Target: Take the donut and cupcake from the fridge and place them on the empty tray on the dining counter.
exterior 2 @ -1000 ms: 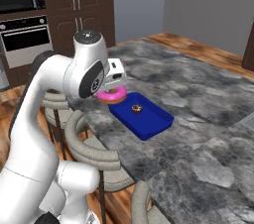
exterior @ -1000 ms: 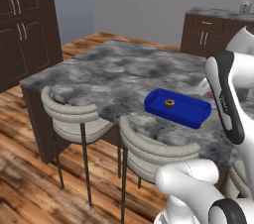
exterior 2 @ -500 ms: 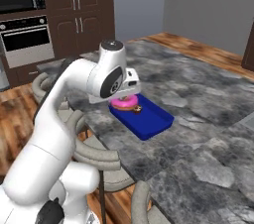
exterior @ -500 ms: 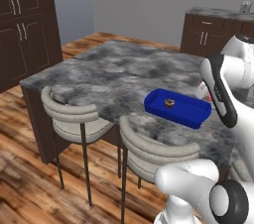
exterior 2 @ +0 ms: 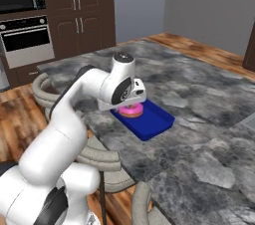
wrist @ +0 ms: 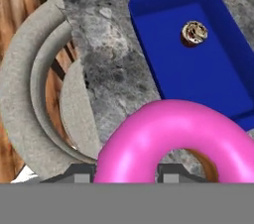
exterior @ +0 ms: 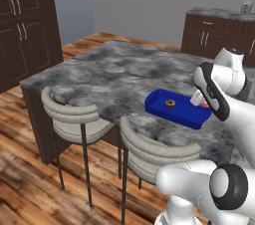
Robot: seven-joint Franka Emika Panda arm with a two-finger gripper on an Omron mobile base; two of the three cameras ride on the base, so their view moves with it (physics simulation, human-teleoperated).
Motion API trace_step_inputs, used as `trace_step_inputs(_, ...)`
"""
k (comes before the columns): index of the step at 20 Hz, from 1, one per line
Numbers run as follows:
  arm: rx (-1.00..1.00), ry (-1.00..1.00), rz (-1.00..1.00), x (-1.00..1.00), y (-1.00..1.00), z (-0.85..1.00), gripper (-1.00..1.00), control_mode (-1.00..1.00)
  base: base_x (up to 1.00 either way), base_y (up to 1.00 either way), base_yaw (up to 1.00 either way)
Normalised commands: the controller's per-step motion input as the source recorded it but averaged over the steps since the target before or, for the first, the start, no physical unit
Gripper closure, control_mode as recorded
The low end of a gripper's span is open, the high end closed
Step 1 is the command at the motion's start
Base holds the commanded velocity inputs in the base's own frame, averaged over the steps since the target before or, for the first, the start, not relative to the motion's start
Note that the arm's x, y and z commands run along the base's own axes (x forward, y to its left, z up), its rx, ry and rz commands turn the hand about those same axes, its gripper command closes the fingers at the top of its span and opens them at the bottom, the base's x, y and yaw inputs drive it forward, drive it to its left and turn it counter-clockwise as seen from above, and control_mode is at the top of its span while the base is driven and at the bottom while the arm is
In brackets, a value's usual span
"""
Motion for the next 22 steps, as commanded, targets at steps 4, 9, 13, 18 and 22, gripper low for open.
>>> trace_step_inputs(4,0.0,0.02,0.0,0.41,-0.14,-0.46,1.0,-1.0,0.0,0.0,0.0)
trace_step_inputs(9,0.0,0.02,0.0,0.39,-0.24,-0.26,1.0,-1.0,0.0,0.0,0.0)
trace_step_inputs(13,0.0,0.05,0.0,0.37,-0.14,-0.21,1.0,-1.0,0.0,0.0,0.0)
trace_step_inputs(18,0.0,0.04,0.0,0.43,-0.12,-0.25,1.0,-1.0,0.0,0.0,0.0)
trace_step_inputs(22,0.0,0.02,0.0,0.42,-0.15,-0.34,1.0,-1.0,0.0,0.0,0.0)
